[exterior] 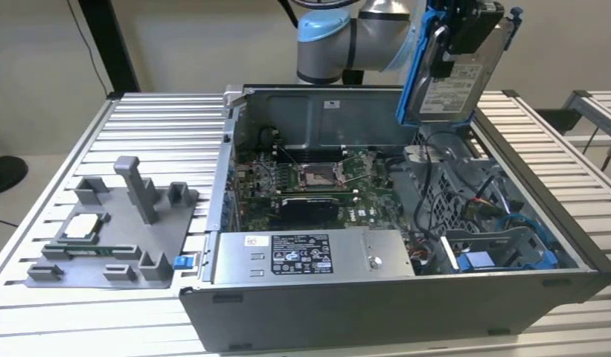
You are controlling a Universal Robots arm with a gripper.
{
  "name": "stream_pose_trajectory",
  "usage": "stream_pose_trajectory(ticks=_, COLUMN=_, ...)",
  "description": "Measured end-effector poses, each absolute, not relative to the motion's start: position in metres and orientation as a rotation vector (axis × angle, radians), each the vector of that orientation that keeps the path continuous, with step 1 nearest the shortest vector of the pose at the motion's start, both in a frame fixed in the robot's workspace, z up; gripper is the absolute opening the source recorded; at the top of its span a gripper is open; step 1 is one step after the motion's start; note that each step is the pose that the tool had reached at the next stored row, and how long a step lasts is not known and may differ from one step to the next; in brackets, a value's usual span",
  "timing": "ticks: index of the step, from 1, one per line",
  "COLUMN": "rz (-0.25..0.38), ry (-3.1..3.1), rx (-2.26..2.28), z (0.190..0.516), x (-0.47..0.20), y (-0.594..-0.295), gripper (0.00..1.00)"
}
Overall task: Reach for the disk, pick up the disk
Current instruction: 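Pick up the disk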
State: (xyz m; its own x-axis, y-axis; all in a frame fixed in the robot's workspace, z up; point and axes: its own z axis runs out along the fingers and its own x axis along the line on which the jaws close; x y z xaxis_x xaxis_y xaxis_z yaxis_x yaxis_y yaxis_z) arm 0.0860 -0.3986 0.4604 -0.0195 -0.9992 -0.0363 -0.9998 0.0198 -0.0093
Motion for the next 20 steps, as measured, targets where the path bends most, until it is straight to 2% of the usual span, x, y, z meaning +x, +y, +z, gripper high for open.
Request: stream_pose_trajectory(ticks=20, rz=0.031, ry=2.221, rx=-2.177, z=0.460, x=0.086, y=-0.453, gripper=0.00)
